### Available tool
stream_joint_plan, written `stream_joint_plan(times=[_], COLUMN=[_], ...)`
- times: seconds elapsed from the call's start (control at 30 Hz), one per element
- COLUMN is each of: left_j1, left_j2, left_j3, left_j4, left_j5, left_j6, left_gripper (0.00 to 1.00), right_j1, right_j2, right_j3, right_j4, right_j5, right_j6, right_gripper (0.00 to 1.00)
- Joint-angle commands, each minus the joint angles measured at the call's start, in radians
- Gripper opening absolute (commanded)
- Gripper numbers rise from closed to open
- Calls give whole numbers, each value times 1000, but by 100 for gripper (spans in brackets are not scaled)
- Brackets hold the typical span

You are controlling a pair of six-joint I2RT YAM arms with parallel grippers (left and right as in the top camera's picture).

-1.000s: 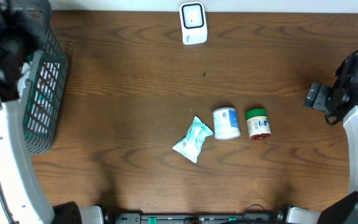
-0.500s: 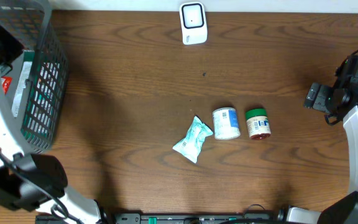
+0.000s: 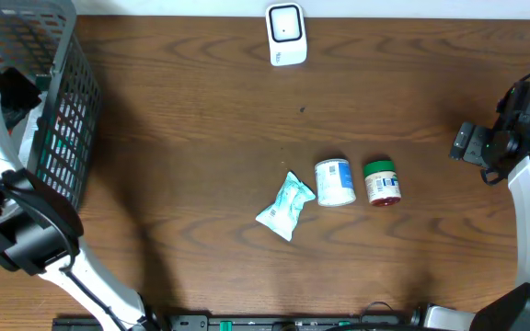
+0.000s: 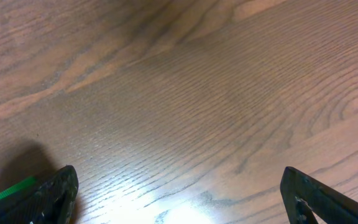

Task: Scan the item barcode

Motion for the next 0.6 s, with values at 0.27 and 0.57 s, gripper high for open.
stream_joint_plan(times=[0.27, 0.57], left_j1=[40, 40], left_j2=[19, 19], left_j3=[-6, -14], left_j4=[-8, -8], left_j5=[-10, -10], left_j6=[22, 25], left_gripper=[35, 39], right_j1=[-4, -4], right_j2=[-5, -5], right_j3=[11, 11], right_j4=[-2, -2], right_j5=[9, 9], right_j6=[-6, -6], right_gripper=[99, 99])
